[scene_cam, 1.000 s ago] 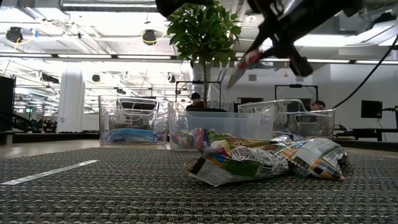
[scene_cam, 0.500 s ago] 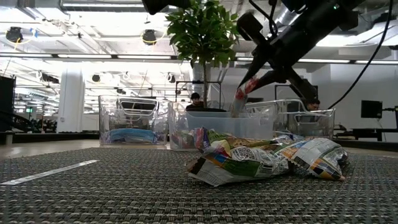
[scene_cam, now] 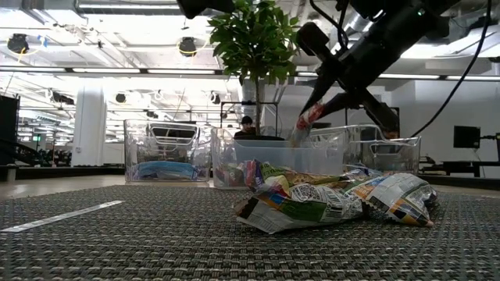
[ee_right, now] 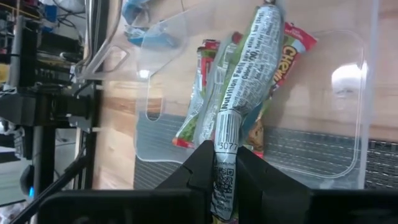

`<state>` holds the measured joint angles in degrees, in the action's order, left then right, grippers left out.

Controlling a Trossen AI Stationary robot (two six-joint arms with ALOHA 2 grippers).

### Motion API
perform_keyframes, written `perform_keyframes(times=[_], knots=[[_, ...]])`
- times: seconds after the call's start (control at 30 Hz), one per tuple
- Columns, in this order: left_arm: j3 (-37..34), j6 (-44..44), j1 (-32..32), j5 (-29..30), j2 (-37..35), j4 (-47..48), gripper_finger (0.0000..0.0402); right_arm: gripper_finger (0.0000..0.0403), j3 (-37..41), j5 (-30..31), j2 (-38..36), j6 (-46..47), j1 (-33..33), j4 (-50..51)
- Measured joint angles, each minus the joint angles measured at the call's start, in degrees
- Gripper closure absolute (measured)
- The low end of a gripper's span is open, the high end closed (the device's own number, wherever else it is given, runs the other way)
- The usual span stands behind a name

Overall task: Pick and place Granola Bars by type
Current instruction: Put the red granola bar into the center transparent bin

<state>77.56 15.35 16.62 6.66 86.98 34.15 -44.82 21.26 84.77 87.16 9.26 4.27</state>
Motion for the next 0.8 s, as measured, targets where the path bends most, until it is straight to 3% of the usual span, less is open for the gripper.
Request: perform_keyframes(times=[0.2,0.57,0.8], knots=[[0.0,-0.1,0.0,0.0,0.0,0.3,0.0178,0.0365,0.0,0.3,0.0,-1.8,-0.2,-0.1],[0.0,-1.5,0.0,-1.7,0.0,0.3,0.0178,0.0300,0.0,0.3,0.0,-1.6,-1.9,0.0],[0.0,-10.7,0.0,-4.3,0.0,-2.1,0.0178,0.0280,0.0,-1.0,0.0,-0.6,-3.4,0.0]])
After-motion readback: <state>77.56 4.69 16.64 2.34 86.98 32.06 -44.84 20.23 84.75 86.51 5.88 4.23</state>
